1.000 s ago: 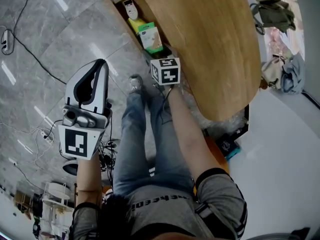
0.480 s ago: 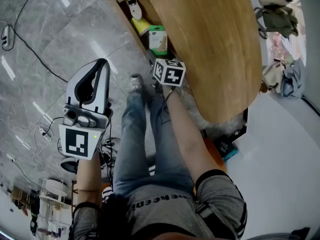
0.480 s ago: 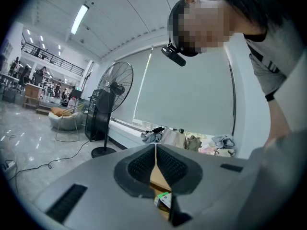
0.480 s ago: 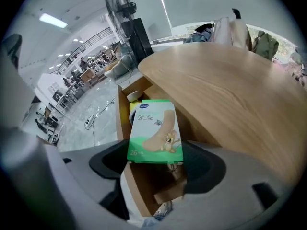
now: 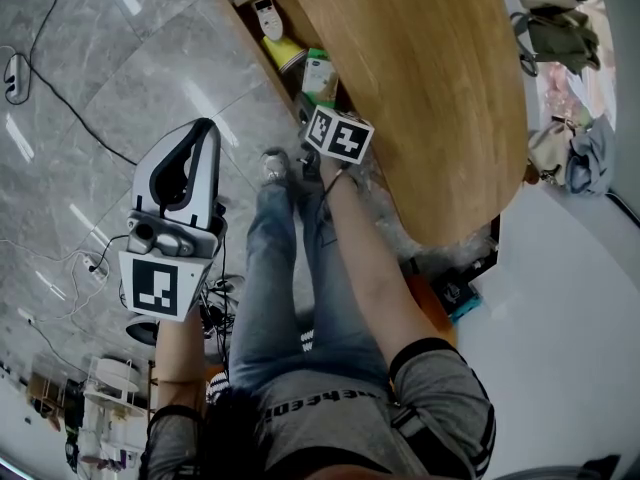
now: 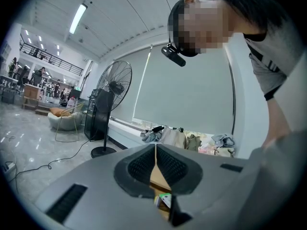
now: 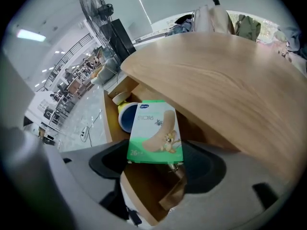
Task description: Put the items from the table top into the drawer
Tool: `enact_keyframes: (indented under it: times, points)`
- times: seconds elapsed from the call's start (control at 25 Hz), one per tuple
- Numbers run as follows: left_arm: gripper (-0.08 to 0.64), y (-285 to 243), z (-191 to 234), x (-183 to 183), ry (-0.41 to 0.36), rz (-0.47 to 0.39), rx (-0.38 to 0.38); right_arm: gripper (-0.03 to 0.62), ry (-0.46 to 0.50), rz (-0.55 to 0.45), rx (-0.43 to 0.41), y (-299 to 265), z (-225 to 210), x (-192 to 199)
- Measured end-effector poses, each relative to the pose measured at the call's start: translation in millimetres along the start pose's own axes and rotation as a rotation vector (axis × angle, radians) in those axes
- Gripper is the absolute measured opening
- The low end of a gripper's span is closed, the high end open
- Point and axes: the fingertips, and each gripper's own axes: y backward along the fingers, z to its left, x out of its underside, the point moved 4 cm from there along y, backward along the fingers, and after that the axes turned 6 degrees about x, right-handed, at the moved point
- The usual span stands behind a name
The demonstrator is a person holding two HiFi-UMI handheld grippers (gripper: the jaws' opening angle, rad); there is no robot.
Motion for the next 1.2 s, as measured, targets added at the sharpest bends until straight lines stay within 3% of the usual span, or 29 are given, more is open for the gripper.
enact_keyframes:
  times: [0.48, 0.6, 0.72, 0.76, 0.8, 1.04, 1.2]
  points:
    - [0.012, 4, -1, 2, -0.008, 0.007, 0.006, 0.343, 0.03, -0.026, -0.019, 1, 3, -2]
    - [0.012, 6, -3, 3, -0.01, 0.008, 0.003, 0.274, 0.12, -0.071, -0.025, 14, 9, -6]
    - [0.012, 7, -8, 3, -0.015, 0.007, 0.001, 0.115, 0.192, -0.141, -0.055, 33, 16, -10]
    - [0.012, 7, -11, 1, -0.019, 0.003, 0.002, 0.034, 0.204, -0.16, -0.066, 40, 17, -10]
    - [0.012, 7, -14, 0, -0.023, -0.001, 0.004, 0.005, 0.214, -0.176, -0.076, 46, 18, -10]
    - [0.012, 13, -42, -10, -0.039, -0.015, 0.004, 0.003, 0.338, -0.285, -0.115, 92, 20, -6]
    - [0.012, 22, -64, -21, -0.051, -0.012, 0.004, 0.003, 0.344, -0.368, -0.162, 132, 14, -5]
